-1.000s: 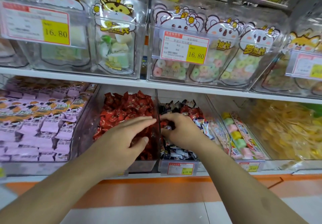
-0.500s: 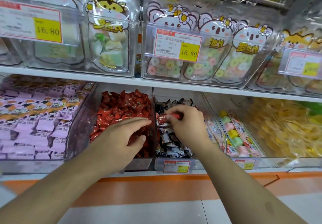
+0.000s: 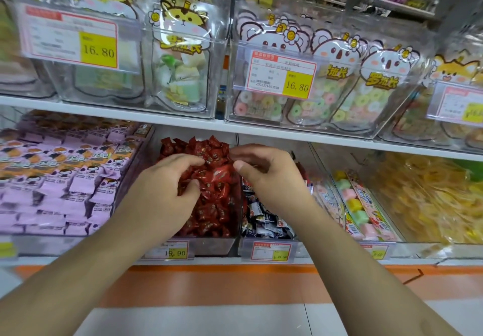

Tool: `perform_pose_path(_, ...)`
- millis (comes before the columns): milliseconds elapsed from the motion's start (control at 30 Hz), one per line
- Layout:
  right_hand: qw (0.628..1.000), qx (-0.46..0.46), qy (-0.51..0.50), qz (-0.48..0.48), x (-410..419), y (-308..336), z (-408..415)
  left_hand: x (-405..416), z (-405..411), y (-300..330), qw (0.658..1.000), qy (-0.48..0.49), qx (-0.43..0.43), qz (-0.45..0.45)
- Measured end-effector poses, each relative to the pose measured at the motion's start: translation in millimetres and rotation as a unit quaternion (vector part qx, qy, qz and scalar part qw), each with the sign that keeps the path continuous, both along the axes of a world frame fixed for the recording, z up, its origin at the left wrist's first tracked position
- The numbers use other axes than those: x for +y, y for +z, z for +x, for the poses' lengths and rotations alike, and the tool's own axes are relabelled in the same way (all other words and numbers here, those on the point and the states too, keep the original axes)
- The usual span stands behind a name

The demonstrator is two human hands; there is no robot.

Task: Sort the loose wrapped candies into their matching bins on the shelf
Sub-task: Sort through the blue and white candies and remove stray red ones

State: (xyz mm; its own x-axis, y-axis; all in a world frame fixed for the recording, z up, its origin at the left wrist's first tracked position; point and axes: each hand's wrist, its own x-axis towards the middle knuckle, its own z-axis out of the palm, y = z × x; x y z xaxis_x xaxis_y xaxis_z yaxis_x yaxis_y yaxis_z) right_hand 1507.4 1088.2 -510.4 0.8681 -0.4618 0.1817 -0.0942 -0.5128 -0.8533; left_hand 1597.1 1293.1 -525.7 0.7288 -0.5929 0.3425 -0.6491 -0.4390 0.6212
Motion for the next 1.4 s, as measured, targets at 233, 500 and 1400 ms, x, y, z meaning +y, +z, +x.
perform_pose_path(233,0.979,0.156,-0.025,-0.132,-28.6,-2.9,-31.7,-11.0,-10.0,-10.9,0.99,-0.126,0.002,0.062)
perform_pose_path(500,0.947,0.196,-0.047,-0.249,-31.5,-13.1,-36.4,-20.2,-20.6,-18.7,0.981,-0.167,-0.006,0.095)
perform_pose_path(1400,0.926,0.116,0.029,-0.357,-11.0,-49.2,-22.7,-20.5,-18.1,-23.6,0.976,-0.186,-0.011,0.111)
